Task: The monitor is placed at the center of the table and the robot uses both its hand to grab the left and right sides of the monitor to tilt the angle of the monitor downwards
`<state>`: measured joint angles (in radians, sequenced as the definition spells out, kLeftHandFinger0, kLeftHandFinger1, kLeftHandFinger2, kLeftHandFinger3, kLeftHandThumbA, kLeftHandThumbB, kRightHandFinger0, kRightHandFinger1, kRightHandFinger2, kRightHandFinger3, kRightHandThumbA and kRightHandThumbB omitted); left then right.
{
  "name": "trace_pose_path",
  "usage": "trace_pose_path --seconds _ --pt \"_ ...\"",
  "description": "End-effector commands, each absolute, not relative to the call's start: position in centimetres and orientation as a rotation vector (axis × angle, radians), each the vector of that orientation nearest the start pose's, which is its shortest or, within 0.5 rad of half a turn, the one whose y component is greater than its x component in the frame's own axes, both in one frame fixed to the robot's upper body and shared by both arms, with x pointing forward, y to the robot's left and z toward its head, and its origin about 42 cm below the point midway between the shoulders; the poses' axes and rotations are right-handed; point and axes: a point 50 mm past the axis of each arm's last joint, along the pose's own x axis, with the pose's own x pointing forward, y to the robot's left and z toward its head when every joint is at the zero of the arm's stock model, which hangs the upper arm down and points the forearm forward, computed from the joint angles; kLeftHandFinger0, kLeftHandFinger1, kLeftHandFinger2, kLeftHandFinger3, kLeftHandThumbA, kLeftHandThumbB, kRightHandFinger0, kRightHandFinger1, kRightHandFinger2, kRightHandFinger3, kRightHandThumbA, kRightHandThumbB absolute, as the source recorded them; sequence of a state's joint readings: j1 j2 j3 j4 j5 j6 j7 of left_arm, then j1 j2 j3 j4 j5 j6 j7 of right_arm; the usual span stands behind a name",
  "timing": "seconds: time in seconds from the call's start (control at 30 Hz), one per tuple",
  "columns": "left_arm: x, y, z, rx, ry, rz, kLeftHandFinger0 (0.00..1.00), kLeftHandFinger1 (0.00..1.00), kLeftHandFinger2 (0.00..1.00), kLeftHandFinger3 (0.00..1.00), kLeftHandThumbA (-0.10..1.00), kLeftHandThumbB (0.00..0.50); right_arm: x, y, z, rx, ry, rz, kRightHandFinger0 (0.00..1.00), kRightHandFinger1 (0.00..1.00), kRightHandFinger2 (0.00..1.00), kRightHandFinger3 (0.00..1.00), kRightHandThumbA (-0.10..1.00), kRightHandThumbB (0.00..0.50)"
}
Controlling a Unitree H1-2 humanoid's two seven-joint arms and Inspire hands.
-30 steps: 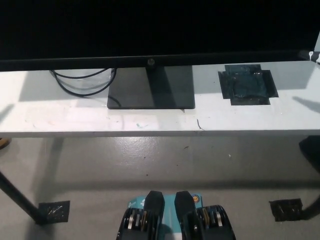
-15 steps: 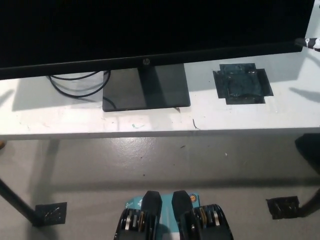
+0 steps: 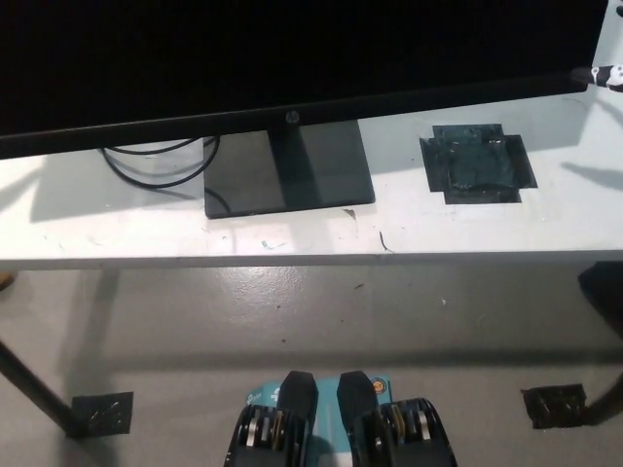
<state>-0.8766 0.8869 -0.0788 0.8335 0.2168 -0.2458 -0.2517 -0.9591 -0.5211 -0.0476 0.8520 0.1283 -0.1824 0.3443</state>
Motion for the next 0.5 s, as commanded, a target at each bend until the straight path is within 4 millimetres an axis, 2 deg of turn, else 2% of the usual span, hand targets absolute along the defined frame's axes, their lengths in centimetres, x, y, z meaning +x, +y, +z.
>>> trace_pose_path --seconds 0.0,0.03,0.13,0.2,0.27,0.33,0.37,0.4,0.43,0.47 --pt "47.0 52.0 41.3 1.088 -0.224 0.107 1.0 1.0 1.0 1.0 1.0 0.494 54.5 -37.9 34.0 -0.147 -0.297 0.0 1.0 1.0 1.0 1.0 1.0 0.486" --pt "46.9 52.0 41.2 1.094 -0.221 0.109 1.0 1.0 1.0 1.0 1.0 0.5 54.4 -37.8 33.6 -0.075 -0.318 -0.022 1.0 1.0 1.0 1.0 1.0 0.453" --pt "47.0 51.8 41.2 1.101 -0.215 0.111 1.0 1.0 1.0 1.0 1.0 0.476 54.1 -37.4 32.7 0.112 -0.42 -0.11 1.0 1.0 1.0 1.0 1.0 0.421" --pt "47.0 51.7 41.3 1.09 -0.218 0.112 1.0 1.0 1.0 1.0 1.0 0.434 54.2 -37.2 32.6 0.215 -0.448 -0.129 1.0 1.0 1.0 1.0 1.0 0.45" --pt "47.0 51.7 41.2 1.08 -0.224 0.101 1.0 1.0 1.0 1.0 1.0 0.412 54.2 -36.7 32.5 0.294 -0.466 -0.146 1.0 1.0 1.0 1.0 0.98 0.453" --pt "47.1 51.6 41.2 1.074 -0.219 0.096 1.0 1.0 1.0 1.0 1.0 0.42 54.4 -36.5 32.6 0.336 -0.468 -0.15 1.0 1.0 1.0 1.0 0.96 0.461" --pt "47.1 51.5 41.2 1.068 -0.222 0.092 1.0 1.0 1.0 1.0 1.0 0.443 54.5 -36.5 32.6 0.351 -0.468 -0.149 1.0 1.0 1.0 1.0 0.96 0.442" --pt "47.2 51.5 41.2 1.065 -0.224 0.091 1.0 1.0 1.0 1.0 1.0 0.445 54.5 -36.4 32.6 0.364 -0.471 -0.141 1.0 1.0 1.0 1.0 0.98 0.424" --pt "47.5 51.4 41.1 1.057 -0.229 0.089 1.0 1.0 1.0 1.0 1.0 0.425 54.5 -36.3 32.6 0.38 -0.473 -0.126 1.0 1.0 1.0 1.0 0.98 0.423" --pt "47.5 51.2 41.3 1.059 -0.235 0.088 1.0 1.0 1.0 1.0 1.0 0.427 54.6 -36.3 32.7 0.373 -0.468 -0.116 1.0 1.0 1.0 1.0 1.0 0.437"
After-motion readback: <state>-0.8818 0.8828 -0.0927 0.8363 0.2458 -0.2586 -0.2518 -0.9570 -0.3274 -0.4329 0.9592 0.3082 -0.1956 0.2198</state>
